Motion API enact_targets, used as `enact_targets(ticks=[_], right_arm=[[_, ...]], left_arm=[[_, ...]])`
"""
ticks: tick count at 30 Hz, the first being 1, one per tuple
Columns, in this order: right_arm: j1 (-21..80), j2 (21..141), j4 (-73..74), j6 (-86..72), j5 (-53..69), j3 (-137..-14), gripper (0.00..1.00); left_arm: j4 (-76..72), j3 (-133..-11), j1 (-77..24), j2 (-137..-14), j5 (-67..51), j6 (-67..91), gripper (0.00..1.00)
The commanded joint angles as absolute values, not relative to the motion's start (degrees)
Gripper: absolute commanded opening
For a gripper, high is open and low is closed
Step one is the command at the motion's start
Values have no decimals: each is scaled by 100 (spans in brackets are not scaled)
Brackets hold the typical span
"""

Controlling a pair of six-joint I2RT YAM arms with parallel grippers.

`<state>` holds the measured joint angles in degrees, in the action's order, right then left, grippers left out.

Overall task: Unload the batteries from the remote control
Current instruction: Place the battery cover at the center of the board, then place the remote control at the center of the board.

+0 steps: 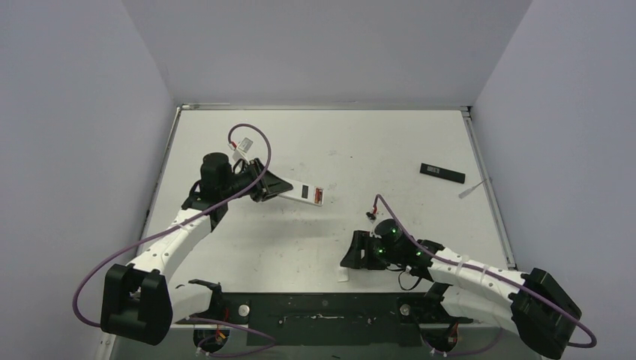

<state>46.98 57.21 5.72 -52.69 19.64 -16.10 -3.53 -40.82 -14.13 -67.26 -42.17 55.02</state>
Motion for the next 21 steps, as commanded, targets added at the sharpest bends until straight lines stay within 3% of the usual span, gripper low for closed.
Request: enact_targets(ticks=[1, 7, 15, 21], right_arm=[[4729, 5366, 1492, -4565, 1017, -2396, 67], [4744, 4837, 922, -3166, 769, -3024, 79], [4755, 5418, 492, -802, 1375, -3899, 82], [4786, 5992, 853, -628, 2195, -4331, 79]], left_arm=[[-598, -4126, -1380, -6794, -4425, 5365, 0], [-387, -4244, -1494, -7054, -4837, 5056, 0], [522, -4771, -1872, -7319, -5128, 4340, 0], [80, -4717, -2028, -7278, -5431, 4613, 0]])
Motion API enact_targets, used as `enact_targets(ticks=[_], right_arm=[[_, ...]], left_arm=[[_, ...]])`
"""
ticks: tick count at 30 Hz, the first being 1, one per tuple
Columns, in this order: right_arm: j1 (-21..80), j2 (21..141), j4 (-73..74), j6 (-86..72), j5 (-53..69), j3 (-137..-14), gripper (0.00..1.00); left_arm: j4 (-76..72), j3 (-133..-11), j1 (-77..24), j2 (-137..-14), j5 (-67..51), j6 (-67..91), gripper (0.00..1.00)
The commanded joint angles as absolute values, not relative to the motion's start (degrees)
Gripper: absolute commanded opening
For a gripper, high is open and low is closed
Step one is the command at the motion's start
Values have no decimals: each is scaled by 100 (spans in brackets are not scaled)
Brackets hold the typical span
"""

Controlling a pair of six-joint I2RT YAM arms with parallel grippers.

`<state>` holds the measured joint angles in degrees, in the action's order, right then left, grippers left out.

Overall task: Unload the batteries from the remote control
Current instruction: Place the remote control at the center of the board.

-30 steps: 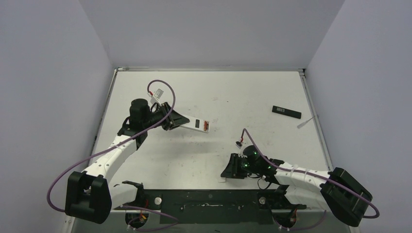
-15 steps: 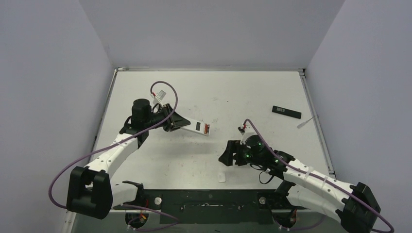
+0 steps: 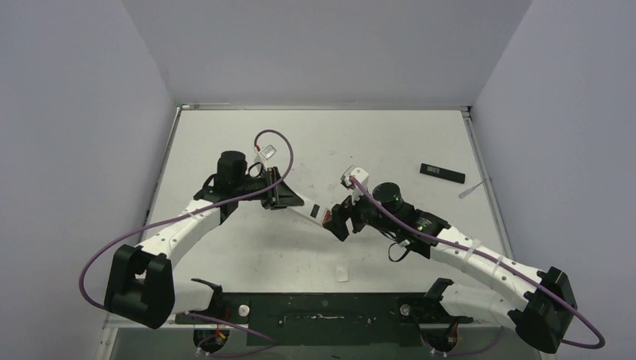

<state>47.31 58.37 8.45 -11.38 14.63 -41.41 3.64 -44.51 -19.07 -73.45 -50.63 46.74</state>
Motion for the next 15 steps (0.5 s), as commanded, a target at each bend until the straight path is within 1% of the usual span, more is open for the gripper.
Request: enact_targets(ticks=[1, 4, 9, 11, 13, 15], right_arm=[[4813, 6011, 746, -660, 2302, -4291, 79], [4899, 6143, 611, -724, 2325, -4313, 74], [4989, 6330, 659, -610, 2217, -4402, 71], [5016, 6389, 674, -577, 2206, -4447, 67], [5078, 6442, 698, -525, 2108, -4487, 62], [5147, 6486, 741, -455, 2008, -4536, 53]], left_arm=[[79, -4719, -2068, -7289, -5439, 4595, 0], [79, -4749, -2167, -7383, -5511, 4596, 0], [79, -4871, -2234, -7425, -5796, 4536, 0], [277, -4995, -2233, -7466, -5870, 4350, 0], [603, -5106, -2238, -7520, -5852, 4154, 0], [668, -5124, -2233, -7519, -5819, 4114, 0]])
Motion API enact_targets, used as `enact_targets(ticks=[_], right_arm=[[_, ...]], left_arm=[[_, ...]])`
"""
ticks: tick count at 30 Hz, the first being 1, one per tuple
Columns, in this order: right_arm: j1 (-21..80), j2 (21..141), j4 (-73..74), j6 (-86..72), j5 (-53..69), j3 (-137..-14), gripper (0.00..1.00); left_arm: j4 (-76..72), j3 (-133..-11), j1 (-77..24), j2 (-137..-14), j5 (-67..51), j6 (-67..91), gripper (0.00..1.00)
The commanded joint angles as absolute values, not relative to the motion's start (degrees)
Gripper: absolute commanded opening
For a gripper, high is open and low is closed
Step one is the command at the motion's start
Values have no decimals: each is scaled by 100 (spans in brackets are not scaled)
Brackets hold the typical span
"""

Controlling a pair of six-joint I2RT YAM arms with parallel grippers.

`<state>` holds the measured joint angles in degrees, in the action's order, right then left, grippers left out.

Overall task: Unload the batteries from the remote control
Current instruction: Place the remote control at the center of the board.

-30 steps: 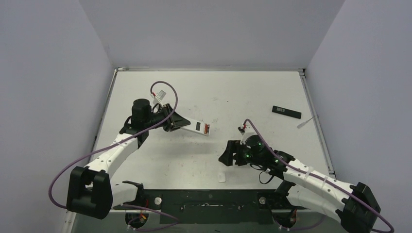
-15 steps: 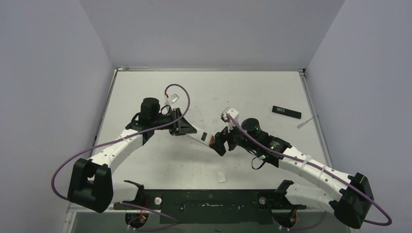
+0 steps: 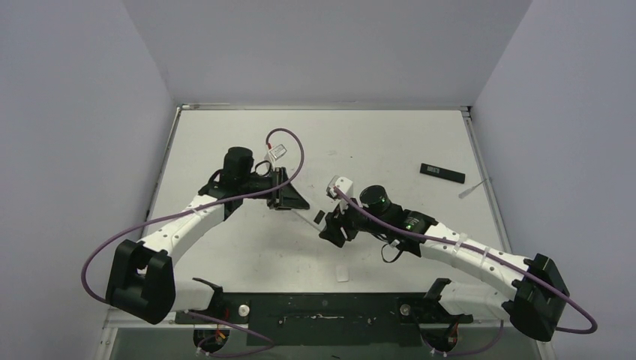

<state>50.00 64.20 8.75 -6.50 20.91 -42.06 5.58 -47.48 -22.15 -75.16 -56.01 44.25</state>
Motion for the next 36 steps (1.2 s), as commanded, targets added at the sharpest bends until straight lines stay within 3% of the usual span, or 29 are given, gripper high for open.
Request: enact_targets(ticks=[1, 7, 11, 15, 17, 23, 26, 31, 36], right_arm=[[5167, 6506, 773, -441, 1948, -4565, 50], [5235, 6475, 718, -499, 1756, -4538, 31], [5258, 6507, 750, -628, 1617, -4530, 21], [5329, 6626, 833, -830, 1260, -4492, 14], [5358, 6688, 794, -1032, 1185, -4428, 13], [5427, 7059, 1002, -2295, 511, -4352, 14], [5523, 7261, 1254, -3307, -164, -4322, 12], [5879, 7681, 1636, -4884, -599, -4224, 10], [6477, 8355, 1913, -5497, -1159, -4588, 10]], left_arm=[[680, -5124, -2237, -7515, -5789, 4103, 0], [800, -5108, -2232, -7549, -5576, 4043, 3], [889, -5113, -2233, -7526, -5365, 3994, 55], [1237, -5157, -2213, -7314, -4568, 3850, 87], [1544, -5170, -2133, -7180, -3938, 3822, 93], [2004, -4777, -1517, -6354, -2129, 4391, 99], [2249, -4591, -1235, -5895, -1511, 4508, 97], [2511, -4419, -1083, -5328, -857, 4623, 97], [2326, -4219, -1046, -5105, -719, 4914, 97]])
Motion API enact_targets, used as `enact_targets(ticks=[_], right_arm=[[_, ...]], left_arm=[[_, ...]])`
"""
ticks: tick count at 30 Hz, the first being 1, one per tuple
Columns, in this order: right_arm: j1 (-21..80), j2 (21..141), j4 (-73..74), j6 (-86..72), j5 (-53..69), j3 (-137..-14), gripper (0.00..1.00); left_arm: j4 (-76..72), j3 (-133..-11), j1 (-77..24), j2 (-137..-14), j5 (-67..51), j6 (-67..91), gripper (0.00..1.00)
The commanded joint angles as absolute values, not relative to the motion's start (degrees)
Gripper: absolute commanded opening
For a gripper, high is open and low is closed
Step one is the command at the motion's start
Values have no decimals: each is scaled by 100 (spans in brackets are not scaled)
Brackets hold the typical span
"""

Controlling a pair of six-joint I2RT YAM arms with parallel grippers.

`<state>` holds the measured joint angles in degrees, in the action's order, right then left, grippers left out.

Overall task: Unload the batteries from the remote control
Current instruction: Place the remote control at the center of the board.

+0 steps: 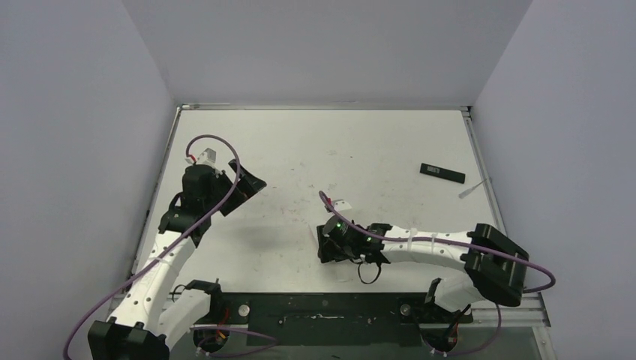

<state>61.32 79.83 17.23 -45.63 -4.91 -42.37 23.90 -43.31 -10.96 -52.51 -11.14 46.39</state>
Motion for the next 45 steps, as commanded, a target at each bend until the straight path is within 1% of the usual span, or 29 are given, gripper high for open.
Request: enact_targets(ticks=[1, 9, 15, 23, 32, 37, 42, 43, 44, 45], right_arm=[[6525, 8500, 1961, -5567, -1253, -4650, 10], [6562, 9194, 2022, -5511, -1480, -5227, 11], [6557, 9267, 2155, -5560, -1483, -5300, 11], [6531, 9480, 2331, -5560, -1357, -5427, 15], [6522, 9636, 2409, -5531, -1312, -5534, 21], [6526, 9555, 2424, -5610, -1364, -5467, 28], [6527, 9554, 2447, -5634, -1372, -5462, 29], [6528, 9554, 2459, -5640, -1384, -5466, 34], [6538, 9547, 2466, -5646, -1389, -5467, 37], [6531, 9533, 2462, -5646, -1398, -5455, 37]], left_arm=[[2284, -4202, -1037, -5101, -725, 4966, 97], [2253, -4240, -996, -5270, -917, 4979, 97], [2202, -4195, -950, -5265, -1004, 5026, 97], [2079, -4120, -913, -5303, -1128, 5112, 97], [2084, -4087, -876, -5311, -1154, 5150, 97], [2104, -4028, -845, -5239, -1151, 5166, 97], [2082, -4008, -814, -5270, -1150, 5145, 97], [2083, -4008, -801, -5282, -1173, 5142, 97], [2087, -4016, -800, -5287, -1189, 5152, 97], [2087, -4009, -800, -5283, -1195, 5145, 97]])
